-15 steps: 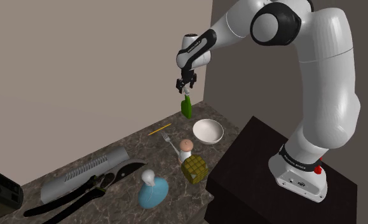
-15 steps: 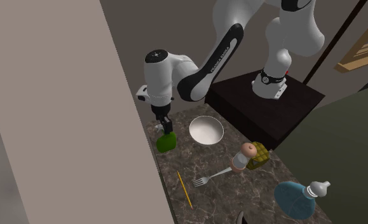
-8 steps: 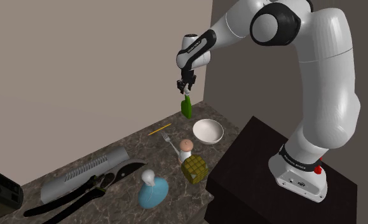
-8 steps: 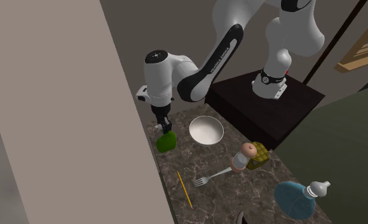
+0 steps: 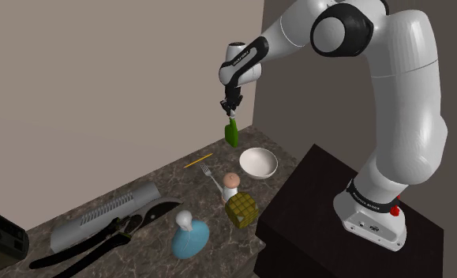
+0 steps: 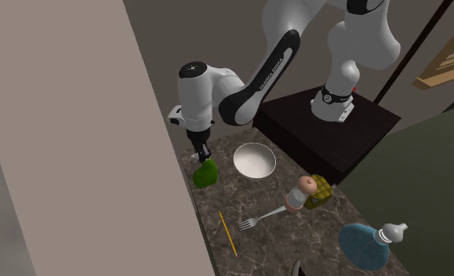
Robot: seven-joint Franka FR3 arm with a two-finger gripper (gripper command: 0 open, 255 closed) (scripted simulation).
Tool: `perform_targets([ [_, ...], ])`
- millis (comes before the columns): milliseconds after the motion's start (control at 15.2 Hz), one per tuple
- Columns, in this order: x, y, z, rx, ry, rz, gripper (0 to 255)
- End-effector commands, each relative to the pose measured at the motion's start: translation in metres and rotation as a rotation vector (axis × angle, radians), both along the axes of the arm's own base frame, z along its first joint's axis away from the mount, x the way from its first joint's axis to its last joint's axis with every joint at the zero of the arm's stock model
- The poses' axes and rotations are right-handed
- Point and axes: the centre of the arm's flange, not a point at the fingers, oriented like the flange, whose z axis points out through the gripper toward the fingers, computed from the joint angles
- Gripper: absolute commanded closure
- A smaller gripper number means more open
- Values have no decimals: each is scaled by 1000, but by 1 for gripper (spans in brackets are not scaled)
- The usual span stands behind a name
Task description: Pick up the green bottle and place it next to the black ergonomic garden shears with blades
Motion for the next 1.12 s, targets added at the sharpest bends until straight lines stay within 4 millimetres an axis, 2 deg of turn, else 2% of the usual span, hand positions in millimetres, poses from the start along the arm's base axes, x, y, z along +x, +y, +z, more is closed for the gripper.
perform_targets([
  [0,0,0,0,0,0,0,255],
  [1056,0,0,84,0,0,0,255],
])
